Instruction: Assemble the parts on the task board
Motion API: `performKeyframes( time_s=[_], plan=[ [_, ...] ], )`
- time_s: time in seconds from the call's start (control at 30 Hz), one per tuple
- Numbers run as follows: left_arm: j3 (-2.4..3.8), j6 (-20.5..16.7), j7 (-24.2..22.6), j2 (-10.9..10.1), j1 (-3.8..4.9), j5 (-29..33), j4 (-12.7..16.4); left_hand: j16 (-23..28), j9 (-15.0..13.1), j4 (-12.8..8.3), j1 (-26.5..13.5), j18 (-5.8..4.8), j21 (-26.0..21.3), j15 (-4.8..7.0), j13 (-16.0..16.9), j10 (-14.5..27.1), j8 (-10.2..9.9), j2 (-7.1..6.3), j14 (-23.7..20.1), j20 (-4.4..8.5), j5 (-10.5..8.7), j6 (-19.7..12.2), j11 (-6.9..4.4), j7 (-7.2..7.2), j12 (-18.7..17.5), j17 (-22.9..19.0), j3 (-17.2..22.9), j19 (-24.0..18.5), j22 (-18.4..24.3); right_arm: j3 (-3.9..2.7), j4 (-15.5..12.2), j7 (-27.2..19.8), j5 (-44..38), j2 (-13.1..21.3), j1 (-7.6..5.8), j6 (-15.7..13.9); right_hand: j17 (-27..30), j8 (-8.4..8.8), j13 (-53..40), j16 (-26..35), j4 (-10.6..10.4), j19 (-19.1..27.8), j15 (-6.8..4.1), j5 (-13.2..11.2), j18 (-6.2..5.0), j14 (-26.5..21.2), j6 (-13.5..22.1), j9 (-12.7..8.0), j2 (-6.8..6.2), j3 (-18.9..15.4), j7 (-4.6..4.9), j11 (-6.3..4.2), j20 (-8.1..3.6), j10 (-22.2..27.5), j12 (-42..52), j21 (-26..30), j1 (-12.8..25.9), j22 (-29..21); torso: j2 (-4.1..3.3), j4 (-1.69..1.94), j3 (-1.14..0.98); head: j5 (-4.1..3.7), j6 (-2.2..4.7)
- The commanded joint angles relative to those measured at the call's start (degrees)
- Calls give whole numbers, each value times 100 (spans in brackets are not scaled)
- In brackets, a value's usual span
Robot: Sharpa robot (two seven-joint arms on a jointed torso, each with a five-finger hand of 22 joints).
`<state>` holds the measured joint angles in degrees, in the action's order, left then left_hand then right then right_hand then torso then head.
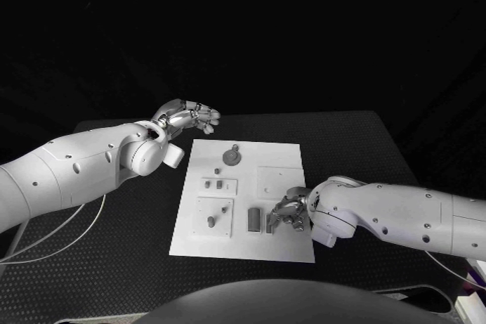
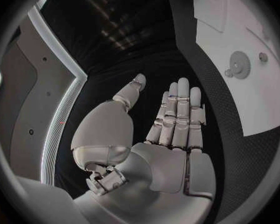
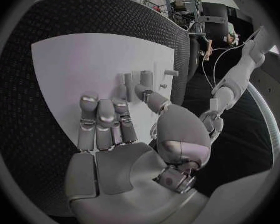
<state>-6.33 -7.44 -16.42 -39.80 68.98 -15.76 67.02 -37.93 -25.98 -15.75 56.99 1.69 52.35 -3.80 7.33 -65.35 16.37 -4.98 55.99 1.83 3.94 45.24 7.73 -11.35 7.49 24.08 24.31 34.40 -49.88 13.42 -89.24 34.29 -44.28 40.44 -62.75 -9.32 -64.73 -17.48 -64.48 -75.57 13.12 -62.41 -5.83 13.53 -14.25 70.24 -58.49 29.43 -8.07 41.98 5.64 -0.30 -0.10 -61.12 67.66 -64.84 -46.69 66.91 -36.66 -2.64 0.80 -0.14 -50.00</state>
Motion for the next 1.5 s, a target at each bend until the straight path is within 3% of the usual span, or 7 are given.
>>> performKeyframes(
  time_s=[0.03,0.67,0.8,1.0,1.17,1.37,1.5],
  plan=[
    [5,72,-37,5,14,-19,20,36,8,33,-32,85,-25,-5,-7,48,26,-8,23,-1,-20,-22,0,6,26,8,10,-26,-10,11,0,-53,-77,-25,16,139,4,36,-10,0,-19,42,-28,-38,-75,21,-31,-14,7,1,24,-6,-11,21,-30,-33,64,-8,-1,3,6,7,0],
    [5,77,-34,4,19,-21,16,42,10,36,-35,85,-25,-5,-8,48,29,-8,23,-1,-20,-24,0,5,28,18,11,-27,-13,18,-16,-222,-649,64,30,35,18,42,-22,22,3,60,-25,-175,-75,-6,-23,-28,-15,0,29,-2,-18,33,-30,-43,80,-23,4,-3,1,8,0],
    [5,80,-41,4,19,-21,1,43,10,37,-36,84,-25,-5,-8,48,29,-8,23,-1,-21,-26,0,5,29,20,11,-27,-14,15,-41,-433,-667,196,29,72,56,58,-28,64,-76,69,-17,-301,-75,-48,8,-46,-269,30,37,12,-25,51,-40,-41,93,-52,8,-5,-3,5,0],
    [5,76,-59,11,19,-18,-52,44,11,38,-41,84,-25,-5,-8,48,29,-12,23,-1,-23,-27,1,4,30,22,9,-27,-15,-4,-114,-827,-537,472,-19,225,111,167,-42,145,-362,140,27,-1076,-75,-171,252,-92,-855,-27,115,75,-38,166,-58,-24,207,-99,18,-17,0,-3,0],
    [5,38,-62,28,18,52,-101,47,12,43,-51,83,-25,-6,-8,48,30,-15,23,-2,-25,-28,1,5,31,26,4,-28,-16,-64,7,-1538,-202,632,-164,223,103,204,-66,178,-352,270,84,-1076,-75,-287,419,-79,-831,-387,173,134,-50,309,-58,4,353,-108,32,-34,-2,-6,0],
    [5,-75,-87,116,16,446,-252,78,4,50,-63,84,-33,-12,2,-1,68,-9,3,-2,-20,19,-24,40,64,41,8,-33,-19,-301,725,-3066,459,598,-291,97,115,240,-56,232,-252,456,155,-1054,-75,-429,610,-61,-569,-582,249,203,-81,462,-74,56,127,-123,89,-63,-4,-14,292],
    [5,-55,-113,204,15,648,-458,356,-6,37,-73,77,-140,-137,3,-48,131,15,-241,-108,-12,99,-51,86,90,-20,35,-173,9,-577,1505,-3734,662,405,-312,89,177,234,23,363,133,750,219,-727,-75,-626,691,-47,-109,-900,291,260,8,647,-170,190,-110,-158,165,-73,-13,25,533]
  ],
)
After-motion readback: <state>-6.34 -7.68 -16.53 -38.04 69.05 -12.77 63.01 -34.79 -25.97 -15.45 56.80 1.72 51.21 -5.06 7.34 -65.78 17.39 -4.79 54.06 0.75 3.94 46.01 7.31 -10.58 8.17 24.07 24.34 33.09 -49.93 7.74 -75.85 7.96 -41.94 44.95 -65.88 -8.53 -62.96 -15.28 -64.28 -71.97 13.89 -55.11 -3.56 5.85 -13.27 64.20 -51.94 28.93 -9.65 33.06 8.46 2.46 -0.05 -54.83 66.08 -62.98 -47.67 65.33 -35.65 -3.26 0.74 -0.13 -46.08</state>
